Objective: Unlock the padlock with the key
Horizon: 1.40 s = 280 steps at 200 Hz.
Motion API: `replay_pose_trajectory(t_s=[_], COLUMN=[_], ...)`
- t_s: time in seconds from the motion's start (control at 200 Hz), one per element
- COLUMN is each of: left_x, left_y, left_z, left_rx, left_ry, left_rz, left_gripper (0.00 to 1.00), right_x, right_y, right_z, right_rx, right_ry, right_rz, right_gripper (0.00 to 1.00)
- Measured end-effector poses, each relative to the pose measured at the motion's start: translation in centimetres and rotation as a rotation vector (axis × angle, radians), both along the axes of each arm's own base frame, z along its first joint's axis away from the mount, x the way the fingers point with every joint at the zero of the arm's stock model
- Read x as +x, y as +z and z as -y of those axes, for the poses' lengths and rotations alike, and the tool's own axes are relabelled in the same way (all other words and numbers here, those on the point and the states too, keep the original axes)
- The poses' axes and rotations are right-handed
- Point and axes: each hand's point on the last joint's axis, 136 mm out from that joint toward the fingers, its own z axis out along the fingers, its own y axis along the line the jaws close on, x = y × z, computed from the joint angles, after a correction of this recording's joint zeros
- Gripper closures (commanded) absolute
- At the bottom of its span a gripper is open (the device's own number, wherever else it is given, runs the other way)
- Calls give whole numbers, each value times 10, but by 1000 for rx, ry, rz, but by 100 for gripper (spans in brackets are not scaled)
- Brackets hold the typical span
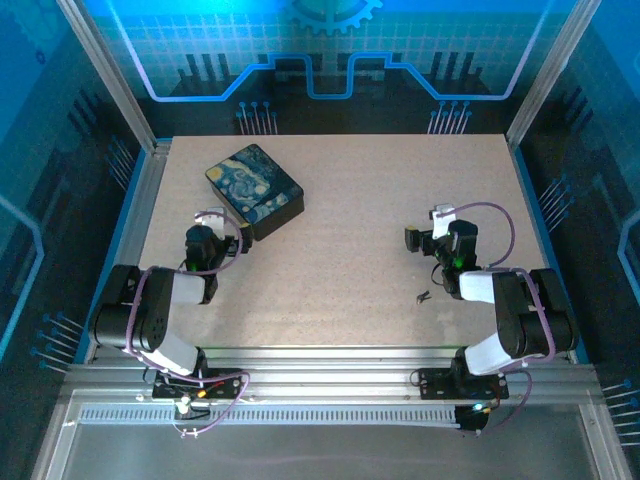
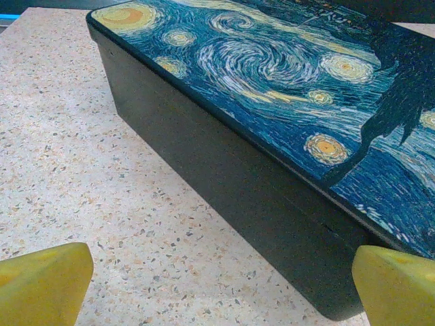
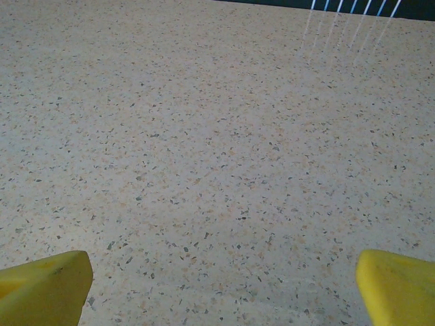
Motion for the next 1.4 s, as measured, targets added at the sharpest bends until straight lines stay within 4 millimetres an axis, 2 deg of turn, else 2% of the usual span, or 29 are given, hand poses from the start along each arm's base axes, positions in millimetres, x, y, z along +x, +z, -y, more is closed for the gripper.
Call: replay_pose_trajectory(t_s=[0.675, 0.81, 0.89, 0.95, 1.145, 1.226, 1.301, 1.401], left_x=[0, 1, 5, 11, 47, 62, 74, 78], left_y=[0, -1, 8, 25, 110, 132, 136, 114], left_z=[-3, -4, -9, -11, -14, -20, -26, -30], left_rx=[-8, -28, -35, -45, -151, -219, -286, -362], left_ry=[2, -12, 5, 14, 70, 136, 210, 298], left_rz=[0, -22, -42, -41, -8, -46, -103, -226], left_gripper=[1, 1, 1, 1, 1, 1, 1, 1], right_x=[0, 0, 1, 4, 16, 20, 22, 20], right_y=[0, 0, 0, 9, 73, 93, 107, 119], right_z=[-1, -4, -4, -4, -8, -16, -27, -41], right_rx=[4, 11, 11, 10, 15, 16, 17, 39], right_ry=[8, 21, 23, 23, 35, 54, 78, 111], right_rz=[-1, -5, -33, -42, 21, 13, -11, -49], right_gripper=[0, 4, 5, 6, 9, 11, 12, 12])
